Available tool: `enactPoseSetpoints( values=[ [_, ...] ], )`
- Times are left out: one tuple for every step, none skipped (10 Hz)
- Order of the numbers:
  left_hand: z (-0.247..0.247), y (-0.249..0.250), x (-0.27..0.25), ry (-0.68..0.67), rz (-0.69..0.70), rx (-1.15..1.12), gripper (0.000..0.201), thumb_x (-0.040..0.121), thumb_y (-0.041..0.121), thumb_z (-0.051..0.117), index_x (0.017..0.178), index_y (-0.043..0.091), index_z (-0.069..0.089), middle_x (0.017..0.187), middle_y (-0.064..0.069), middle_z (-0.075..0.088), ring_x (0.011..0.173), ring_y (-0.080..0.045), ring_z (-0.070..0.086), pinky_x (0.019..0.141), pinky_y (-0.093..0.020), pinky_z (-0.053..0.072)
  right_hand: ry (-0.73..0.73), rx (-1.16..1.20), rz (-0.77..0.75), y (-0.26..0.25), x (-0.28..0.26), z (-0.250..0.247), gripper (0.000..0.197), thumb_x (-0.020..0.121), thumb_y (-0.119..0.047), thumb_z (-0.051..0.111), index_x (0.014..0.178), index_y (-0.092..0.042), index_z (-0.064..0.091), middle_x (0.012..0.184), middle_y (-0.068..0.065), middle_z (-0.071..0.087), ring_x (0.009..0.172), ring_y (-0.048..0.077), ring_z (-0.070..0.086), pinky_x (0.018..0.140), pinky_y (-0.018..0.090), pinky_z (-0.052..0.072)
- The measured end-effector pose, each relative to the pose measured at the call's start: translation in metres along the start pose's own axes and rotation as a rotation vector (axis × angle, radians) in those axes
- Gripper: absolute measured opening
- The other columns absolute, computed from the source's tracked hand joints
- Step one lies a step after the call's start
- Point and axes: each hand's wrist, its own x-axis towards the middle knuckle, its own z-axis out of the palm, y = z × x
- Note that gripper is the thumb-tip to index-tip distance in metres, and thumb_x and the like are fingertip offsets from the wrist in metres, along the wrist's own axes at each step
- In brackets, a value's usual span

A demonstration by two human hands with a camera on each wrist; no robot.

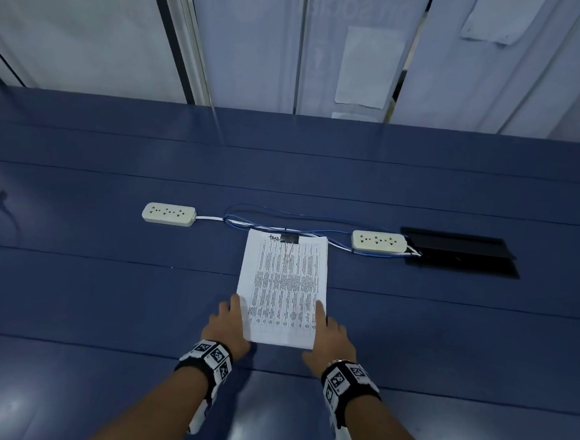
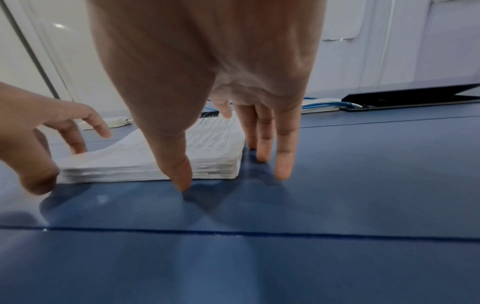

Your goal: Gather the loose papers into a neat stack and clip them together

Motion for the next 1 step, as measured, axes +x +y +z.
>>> enactPoseSetpoints(
  values=[
    [-0.0044, -0.0043, -0.0108, 0.017, -0.044, 0.000, 0.088, 0.070, 0.024, 0.071, 0.141, 0.019, 0.021, 0.132, -0.006, 0.040, 0.118, -0.033, 0.046, 0.084, -0.042, 0.050, 0.032, 0.122, 0.041, 0.0038, -0.0102, -0.0039, 0.106, 0.074, -0.034, 0.067, 0.156, -0.028, 0.000, 0.142, 0.005, 0.042, 0.128, 0.029, 0.040, 0.093, 0.044, 0.051]
  ],
)
